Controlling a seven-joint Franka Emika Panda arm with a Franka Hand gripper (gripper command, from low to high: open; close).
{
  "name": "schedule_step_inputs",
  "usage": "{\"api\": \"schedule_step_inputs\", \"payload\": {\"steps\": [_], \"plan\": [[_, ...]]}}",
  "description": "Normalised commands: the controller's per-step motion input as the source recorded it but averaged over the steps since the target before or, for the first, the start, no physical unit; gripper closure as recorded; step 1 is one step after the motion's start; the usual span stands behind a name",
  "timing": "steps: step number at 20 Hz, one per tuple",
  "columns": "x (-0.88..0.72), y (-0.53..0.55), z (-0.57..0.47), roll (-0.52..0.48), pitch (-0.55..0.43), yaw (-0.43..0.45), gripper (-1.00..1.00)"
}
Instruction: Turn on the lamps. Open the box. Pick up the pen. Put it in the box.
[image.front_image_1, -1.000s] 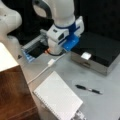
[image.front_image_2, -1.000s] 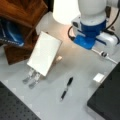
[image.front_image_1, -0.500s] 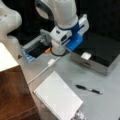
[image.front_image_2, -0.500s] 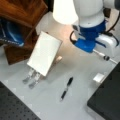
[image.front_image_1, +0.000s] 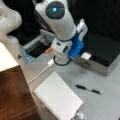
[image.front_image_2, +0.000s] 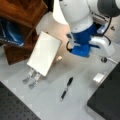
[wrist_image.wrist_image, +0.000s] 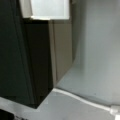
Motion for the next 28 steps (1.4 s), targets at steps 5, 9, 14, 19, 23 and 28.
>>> {"api": "schedule_step_inputs", "payload": {"steps": [5,9,14,19,23,28], "plan": [[0.27,-0.01,-0.05,0.464,0.102,0.053,-1.0],[0.28,0.03,-0.05,0.425,0.081,0.03,-1.0],[0.28,-0.02,-0.12,0.332,0.024,0.053,-1.0],[0.26,-0.09,-0.11,0.243,-0.001,0.051,-1.0],[0.26,-0.09,-0.11,0.206,-0.03,0.012,-1.0],[0.26,-0.09,-0.1,0.199,-0.04,0.004,-1.0]]}}
